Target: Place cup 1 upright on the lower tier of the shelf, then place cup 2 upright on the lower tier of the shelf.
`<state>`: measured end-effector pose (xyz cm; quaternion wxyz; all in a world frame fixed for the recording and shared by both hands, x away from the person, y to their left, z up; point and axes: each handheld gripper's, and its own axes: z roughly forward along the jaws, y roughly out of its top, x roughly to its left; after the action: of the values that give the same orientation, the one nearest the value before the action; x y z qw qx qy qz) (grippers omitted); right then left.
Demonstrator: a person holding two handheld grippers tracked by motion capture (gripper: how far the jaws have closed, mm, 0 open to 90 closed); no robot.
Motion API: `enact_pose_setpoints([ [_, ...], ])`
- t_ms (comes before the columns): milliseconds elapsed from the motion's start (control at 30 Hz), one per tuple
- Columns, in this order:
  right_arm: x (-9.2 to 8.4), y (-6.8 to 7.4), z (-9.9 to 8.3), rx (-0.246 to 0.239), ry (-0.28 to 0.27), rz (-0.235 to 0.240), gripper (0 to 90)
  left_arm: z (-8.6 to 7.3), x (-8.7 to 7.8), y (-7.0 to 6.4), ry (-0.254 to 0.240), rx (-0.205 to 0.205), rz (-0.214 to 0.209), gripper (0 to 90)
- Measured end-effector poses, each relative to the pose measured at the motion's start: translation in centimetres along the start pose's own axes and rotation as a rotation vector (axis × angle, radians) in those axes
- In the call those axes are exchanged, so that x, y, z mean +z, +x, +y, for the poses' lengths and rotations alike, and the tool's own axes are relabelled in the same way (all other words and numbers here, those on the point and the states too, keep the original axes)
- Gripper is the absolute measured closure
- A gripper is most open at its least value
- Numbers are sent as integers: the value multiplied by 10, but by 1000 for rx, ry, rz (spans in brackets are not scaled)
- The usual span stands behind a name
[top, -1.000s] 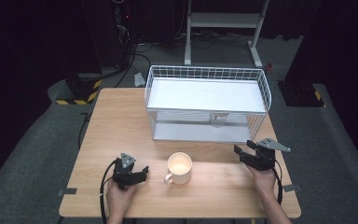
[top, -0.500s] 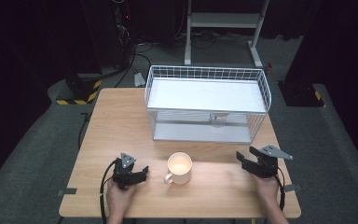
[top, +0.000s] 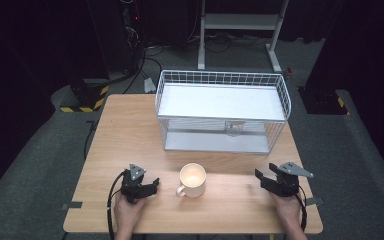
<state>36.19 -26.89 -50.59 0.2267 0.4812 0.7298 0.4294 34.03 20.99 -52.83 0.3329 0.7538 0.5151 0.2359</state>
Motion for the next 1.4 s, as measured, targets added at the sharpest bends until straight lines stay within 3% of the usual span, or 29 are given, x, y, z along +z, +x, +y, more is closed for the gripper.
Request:
enact_pose_setpoints([
  [567, 1, 2, -16, -55, 63, -45, 339, 0, 0, 0, 0, 0, 0, 233],
  [833, 7, 4, -15, -98, 152, -72, 335, 0, 0, 0, 0, -1, -1, 232],
  [900, 10, 3, -14, -85, 195, -66, 317, 0, 0, 0, 0, -1, -1, 232],
  [1000, 9, 2, -15, -60, 200, -77, 301, 0, 0, 0, 0, -1, -2, 231],
  [1400, 10, 1, -14, -52, 204, -91, 265, 0, 0, 0, 13, -8, 4, 172],
])
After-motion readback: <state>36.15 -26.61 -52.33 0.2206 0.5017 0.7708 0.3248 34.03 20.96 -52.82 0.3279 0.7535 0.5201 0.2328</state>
